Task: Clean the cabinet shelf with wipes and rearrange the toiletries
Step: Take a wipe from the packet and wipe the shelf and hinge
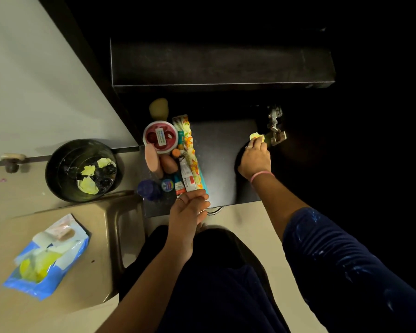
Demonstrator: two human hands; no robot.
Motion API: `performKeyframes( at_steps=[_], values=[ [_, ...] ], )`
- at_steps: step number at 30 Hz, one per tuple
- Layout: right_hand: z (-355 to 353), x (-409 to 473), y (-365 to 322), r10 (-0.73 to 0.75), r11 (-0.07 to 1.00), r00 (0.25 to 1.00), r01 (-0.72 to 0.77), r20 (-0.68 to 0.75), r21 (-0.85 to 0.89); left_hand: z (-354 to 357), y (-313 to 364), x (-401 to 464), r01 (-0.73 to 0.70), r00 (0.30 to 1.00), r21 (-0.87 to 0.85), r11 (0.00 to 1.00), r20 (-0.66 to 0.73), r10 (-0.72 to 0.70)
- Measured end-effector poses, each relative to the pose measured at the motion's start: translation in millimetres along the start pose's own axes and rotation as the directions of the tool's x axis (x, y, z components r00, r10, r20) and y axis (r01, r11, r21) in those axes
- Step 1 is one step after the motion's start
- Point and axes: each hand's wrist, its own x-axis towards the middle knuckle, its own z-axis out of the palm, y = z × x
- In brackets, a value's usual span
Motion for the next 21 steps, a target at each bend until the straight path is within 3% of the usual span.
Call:
performKeyframes(
  at_steps=[21],
  values=[
    [43.0, -110.2, 67.0, -0.136, 0.985, 0.99, 0.14, 0.046, -0.1, -12.6, -1.3, -20.5, 0.021, 1.0, 0.026, 0.999, 0.005, -0.021]
  ],
)
